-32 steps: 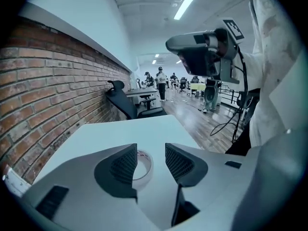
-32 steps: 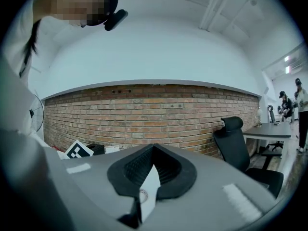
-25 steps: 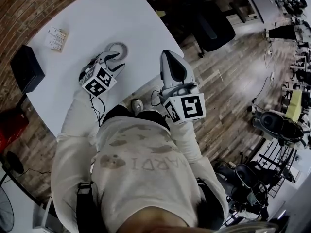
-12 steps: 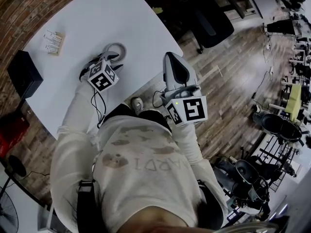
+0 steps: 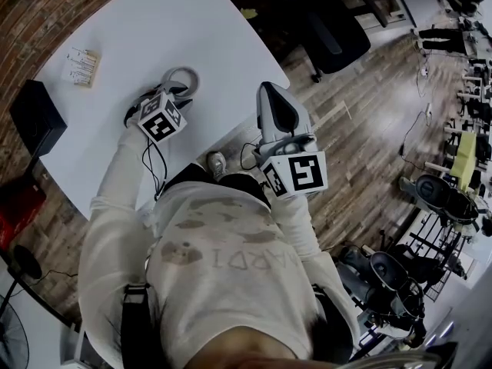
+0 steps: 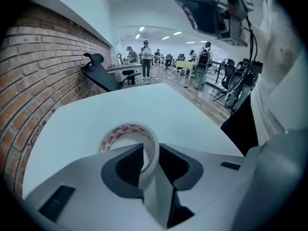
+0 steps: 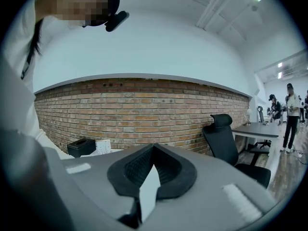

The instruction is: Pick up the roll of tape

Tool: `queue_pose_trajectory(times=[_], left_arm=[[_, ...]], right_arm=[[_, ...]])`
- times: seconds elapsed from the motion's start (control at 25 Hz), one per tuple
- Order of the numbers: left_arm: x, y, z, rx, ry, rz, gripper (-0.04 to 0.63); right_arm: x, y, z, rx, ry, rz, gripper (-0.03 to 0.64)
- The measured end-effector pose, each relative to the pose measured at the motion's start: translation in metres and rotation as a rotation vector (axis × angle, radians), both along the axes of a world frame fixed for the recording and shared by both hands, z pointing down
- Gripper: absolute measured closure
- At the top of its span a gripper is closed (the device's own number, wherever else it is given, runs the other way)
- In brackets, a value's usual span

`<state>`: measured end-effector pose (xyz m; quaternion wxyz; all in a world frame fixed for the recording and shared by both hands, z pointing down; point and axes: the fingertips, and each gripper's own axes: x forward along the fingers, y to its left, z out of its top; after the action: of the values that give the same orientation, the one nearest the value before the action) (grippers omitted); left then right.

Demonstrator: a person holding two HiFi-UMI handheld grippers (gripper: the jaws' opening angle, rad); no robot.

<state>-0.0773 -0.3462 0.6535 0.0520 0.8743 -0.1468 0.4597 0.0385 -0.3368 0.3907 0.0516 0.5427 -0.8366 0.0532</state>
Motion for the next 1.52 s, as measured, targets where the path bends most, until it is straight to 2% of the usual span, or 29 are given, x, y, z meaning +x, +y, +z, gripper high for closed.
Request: queue_pose_trajectory(times=[0.04, 0.2, 0.32, 0.48, 0.6, 0.76, 1.04, 1.52], left_arm=[[0.0, 0.0, 0.0, 0.004, -0.007, 0.002, 0.495], [0.001, 0.001, -0.002, 0.007, -0.017, -0.014, 0.516], [0.003, 0.004, -0.006, 0.001, 0.008, -0.075, 0.538], [0.002, 0.006, -0.022, -0.039, 0.109, -0.219, 0.54], [-0.005, 0.007, -0.043, -0.035, 0.192, -0.333, 0.541], [-0.018, 0.005, -0.07, 0.016, 0.295, -0.439, 0.541], [-0.04, 0.011, -0.113, 0.106, 0.429, -0.575, 0.541], [-0.069, 0.051, -0.19, 0.275, 0.585, -0.739, 0.541]], right_arm=[[0.0, 0.0, 0.0, 0.001, 0.0, -0.002, 0.606], [0.0, 0.0, -0.004, 0.006, -0.002, -0.009, 0.606], [0.002, 0.003, -0.007, 0.01, -0.005, -0.019, 0.606], [0.001, 0.001, -0.008, 0.013, -0.015, -0.04, 0.606], [-0.004, 0.003, -0.01, 0.019, -0.022, -0.064, 0.606], [-0.013, 0.001, -0.008, 0.022, -0.029, -0.102, 0.606], [-0.025, -0.002, -0.006, 0.034, -0.04, -0.152, 0.606], [-0.041, 0.024, -0.023, 0.066, -0.06, -0.231, 0.606]])
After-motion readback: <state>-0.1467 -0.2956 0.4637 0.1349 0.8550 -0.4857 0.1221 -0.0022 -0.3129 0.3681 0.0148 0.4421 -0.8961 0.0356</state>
